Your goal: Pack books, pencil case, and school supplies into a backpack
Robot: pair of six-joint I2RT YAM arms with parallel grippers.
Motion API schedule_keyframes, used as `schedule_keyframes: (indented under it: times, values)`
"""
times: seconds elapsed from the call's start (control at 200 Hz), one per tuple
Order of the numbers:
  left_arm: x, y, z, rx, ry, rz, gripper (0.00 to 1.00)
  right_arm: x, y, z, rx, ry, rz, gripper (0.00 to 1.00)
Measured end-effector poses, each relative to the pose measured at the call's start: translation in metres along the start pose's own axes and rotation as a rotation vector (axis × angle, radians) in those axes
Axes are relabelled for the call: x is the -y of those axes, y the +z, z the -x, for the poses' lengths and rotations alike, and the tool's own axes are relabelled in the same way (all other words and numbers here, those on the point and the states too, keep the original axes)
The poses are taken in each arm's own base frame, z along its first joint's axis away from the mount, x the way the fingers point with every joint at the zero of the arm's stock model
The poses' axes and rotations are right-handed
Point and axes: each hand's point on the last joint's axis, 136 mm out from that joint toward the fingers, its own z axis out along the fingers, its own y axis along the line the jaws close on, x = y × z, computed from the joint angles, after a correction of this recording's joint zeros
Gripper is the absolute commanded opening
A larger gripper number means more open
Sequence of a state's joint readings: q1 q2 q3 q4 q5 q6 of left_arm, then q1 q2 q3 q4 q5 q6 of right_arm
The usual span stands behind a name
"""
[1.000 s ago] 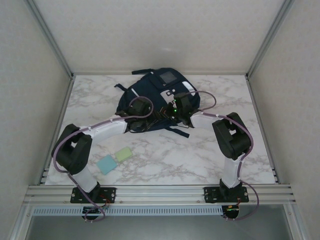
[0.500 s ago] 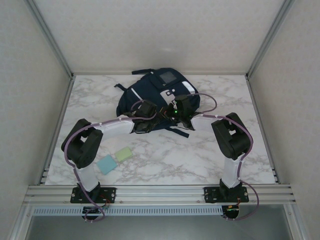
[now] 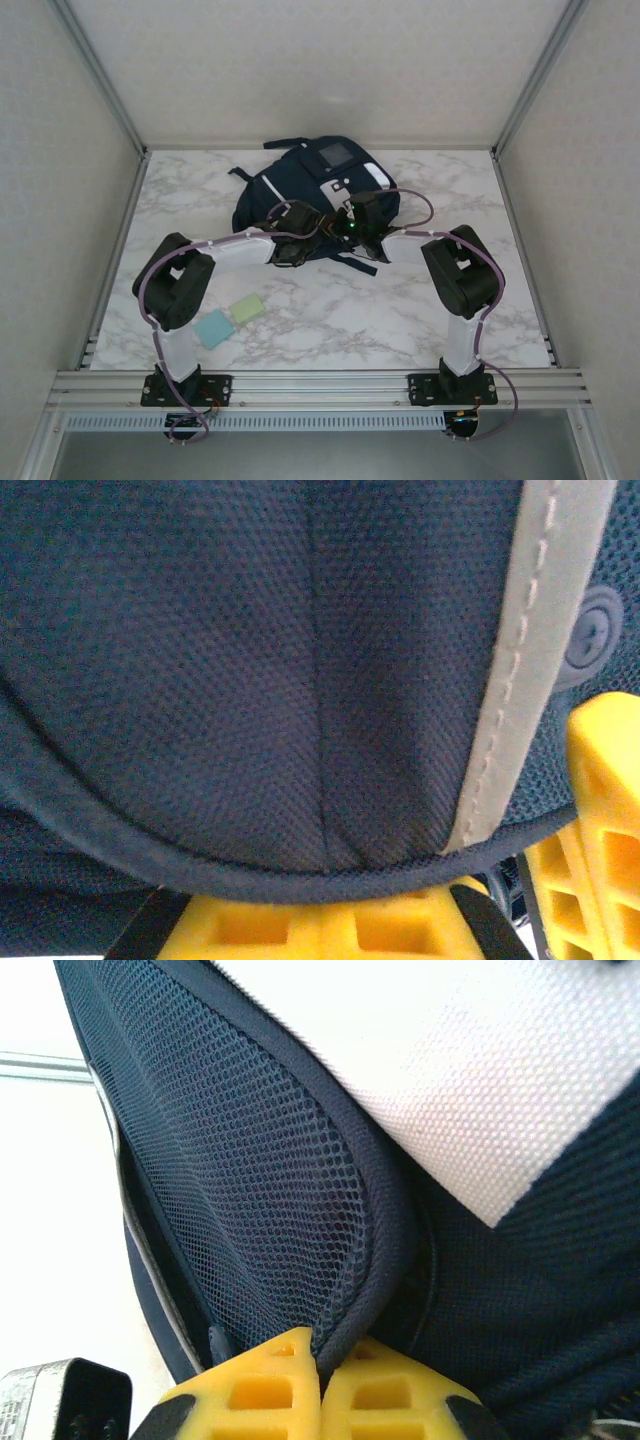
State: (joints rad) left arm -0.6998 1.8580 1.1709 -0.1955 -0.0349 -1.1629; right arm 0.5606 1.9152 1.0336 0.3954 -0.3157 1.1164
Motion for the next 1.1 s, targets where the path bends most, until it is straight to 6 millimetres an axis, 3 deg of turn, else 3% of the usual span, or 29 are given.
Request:
schedule_keyframes:
  times: [0.24,0.39,0.581,0.711,0.846,0.966,1.096]
  values:
    - [-0.015,-0.024,0.007,-0.048,0.278,0.094,0.0,0.002,-0.005,0.004,-0.023,-0.063,-0.021,0.0]
    - [-0.035,-0.043,0.031,-0.089,0.444,0.162,0.0,0.006,-0.016,0.009,-0.056,-0.111,-0.044,0.0]
    - [-0.03,-0.055,0.037,-0.124,0.626,0.167,0.0,-0.003,-0.023,0.016,-0.136,-0.195,-0.058,0.0]
    - [-0.011,-0.059,0.025,-0.156,0.713,0.098,0.0,-0.002,-0.028,0.032,-0.183,-0.25,-0.121,0.0]
    - [0.032,-0.072,0.007,-0.166,0.764,0.003,0.0,0.001,-0.043,0.06,-0.189,-0.247,-0.181,0.31]
    - [0.066,-0.077,-0.011,-0.217,0.766,-0.08,0.0,0.006,-0.064,0.091,-0.109,-0.25,-0.234,0.42]
    - [0.095,-0.076,-0.03,-0.283,0.774,-0.143,0.0,0.009,-0.097,0.097,-0.05,-0.231,-0.27,0.46]
